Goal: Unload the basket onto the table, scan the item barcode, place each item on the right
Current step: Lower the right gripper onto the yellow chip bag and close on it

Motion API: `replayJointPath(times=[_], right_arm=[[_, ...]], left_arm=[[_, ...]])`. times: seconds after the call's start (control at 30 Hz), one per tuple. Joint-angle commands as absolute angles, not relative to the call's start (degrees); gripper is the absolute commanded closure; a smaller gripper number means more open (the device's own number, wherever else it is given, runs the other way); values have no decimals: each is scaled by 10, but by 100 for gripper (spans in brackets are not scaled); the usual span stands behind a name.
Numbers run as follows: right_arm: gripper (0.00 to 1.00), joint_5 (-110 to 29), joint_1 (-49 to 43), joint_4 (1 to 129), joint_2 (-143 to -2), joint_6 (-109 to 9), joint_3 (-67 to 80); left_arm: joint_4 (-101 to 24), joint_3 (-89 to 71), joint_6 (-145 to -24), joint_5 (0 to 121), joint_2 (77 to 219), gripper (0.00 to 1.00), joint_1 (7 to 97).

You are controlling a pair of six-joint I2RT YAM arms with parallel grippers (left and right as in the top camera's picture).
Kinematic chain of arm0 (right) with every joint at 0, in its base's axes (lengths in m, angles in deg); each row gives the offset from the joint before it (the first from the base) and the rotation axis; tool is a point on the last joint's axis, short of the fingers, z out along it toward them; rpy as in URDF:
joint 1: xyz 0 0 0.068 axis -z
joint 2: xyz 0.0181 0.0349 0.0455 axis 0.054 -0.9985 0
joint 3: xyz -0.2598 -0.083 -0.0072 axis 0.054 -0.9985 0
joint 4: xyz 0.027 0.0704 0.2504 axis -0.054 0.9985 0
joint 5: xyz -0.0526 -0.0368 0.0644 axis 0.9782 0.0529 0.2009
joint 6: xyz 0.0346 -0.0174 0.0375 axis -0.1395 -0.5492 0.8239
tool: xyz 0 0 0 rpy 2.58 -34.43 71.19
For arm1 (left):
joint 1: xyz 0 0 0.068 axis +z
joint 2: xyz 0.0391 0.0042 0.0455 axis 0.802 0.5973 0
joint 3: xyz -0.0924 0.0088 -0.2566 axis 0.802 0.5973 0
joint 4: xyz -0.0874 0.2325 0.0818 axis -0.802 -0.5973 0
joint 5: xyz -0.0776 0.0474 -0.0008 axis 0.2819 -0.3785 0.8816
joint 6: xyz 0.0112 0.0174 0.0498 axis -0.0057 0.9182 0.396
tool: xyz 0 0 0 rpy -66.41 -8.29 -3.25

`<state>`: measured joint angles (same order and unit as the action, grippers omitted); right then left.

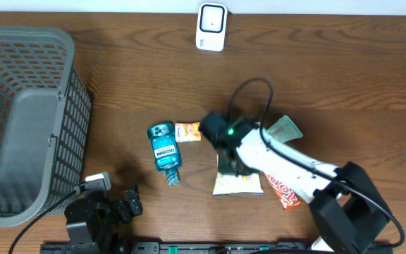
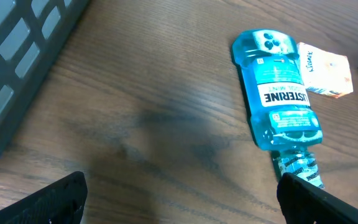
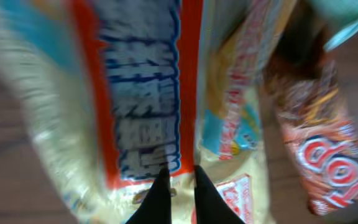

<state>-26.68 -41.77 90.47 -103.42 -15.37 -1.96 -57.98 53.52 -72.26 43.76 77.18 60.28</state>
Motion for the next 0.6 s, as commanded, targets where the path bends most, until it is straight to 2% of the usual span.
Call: replayJointPath(times=[0.0, 0.07, 0.2, 0.33, 0.4, 0.47, 0.5, 0.57], right_arm=[[91, -271, -426, 869, -1035, -111, -67], [91, -254, -425, 864, -1035, -115, -69], [92, -233, -408, 869, -1035, -205, -12], [84, -232, -397, 870, -1035, -298, 58], [78, -232, -398, 872, -1035, -337, 88], [67, -232, -405, 872, -1035, -345, 102], [58, -232, -410, 870, -1035, -345, 103], [45, -231, -421, 872, -1035, -344, 101]], left_arm=[[-602, 537, -725, 439, 770, 2, 603], [-602, 537, -725, 439, 770, 2, 603], [-602, 537, -725, 439, 770, 2, 603], [-602, 537, -725, 439, 770, 2, 603], [-602, 537, -725, 439, 770, 2, 603], [-602, 537, -725, 439, 770, 2, 603], [-602, 537, -725, 439, 770, 2, 603], [-602, 537, -725, 439, 770, 2, 603]])
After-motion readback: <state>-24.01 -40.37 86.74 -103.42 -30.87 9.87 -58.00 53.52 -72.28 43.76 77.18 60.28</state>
